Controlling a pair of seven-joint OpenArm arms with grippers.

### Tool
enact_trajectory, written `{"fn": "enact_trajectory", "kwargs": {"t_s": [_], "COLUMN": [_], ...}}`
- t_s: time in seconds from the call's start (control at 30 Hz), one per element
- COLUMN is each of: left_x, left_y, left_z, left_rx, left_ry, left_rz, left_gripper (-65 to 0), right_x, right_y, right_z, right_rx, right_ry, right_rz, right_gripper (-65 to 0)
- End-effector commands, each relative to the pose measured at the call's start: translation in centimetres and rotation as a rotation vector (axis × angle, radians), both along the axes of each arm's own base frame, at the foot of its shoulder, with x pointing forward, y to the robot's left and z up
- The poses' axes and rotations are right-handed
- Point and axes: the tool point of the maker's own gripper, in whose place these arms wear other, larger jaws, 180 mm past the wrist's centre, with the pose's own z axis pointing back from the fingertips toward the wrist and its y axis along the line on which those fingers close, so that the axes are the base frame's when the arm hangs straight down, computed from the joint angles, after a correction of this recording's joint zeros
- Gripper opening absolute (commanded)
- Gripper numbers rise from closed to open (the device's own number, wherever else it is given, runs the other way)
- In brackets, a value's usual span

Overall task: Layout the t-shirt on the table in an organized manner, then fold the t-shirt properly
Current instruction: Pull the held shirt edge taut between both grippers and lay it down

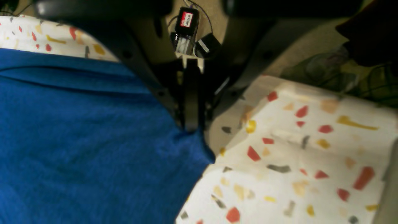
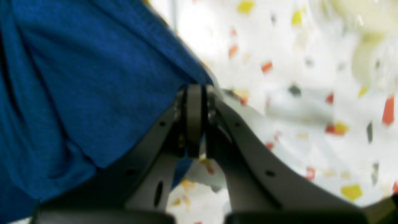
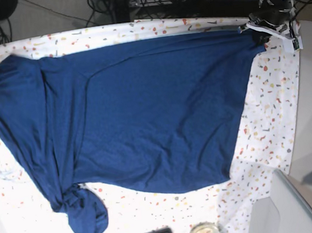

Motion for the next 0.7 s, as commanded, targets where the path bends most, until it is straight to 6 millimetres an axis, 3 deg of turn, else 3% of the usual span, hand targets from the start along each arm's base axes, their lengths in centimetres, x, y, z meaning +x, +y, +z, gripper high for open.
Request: {"fn": "enact_trajectory", "kwargs": {"t_s": [0.0, 0.2, 0.3, 0.6, 0.67], "left_x": [0.5, 0.4, -0.4, -0.9, -1.5], "left_y": [0.1, 0.1, 0.2, 1.9, 2.1], "left_z": [1.0, 1.0, 0.8, 1.0, 0.2], "left_rx": [0.012, 0.012, 0.014, 0.037, 0.03], "left_ry": [-0.037, -0.033, -0.018, -0.013, 0.011], "left_rz": [-0.007, -0.005, -0.003, 0.039, 0.052], "left_gripper": [-65.0, -65.0, -65.0, -65.0, -65.0], "right_x": [0.9, 0.5, 0.9, 1.4, 1.4], "right_y": [-1.6, -1.6, -2.0, -2.0, -1.9], "right_z": [1.4, 1.2, 2.1, 2.5, 2.4], "right_rx": [-0.04, -0.041, -0.071, -0.078, -0.075], "right_ry": [-0.041, -0.03, -0.047, -0.056, -0.056], "right_rz": [-0.015, -0.013, 0.001, 0.009, 0.009], "right_gripper": [-65.0, -65.0, -65.0, -65.0, -65.0]}}
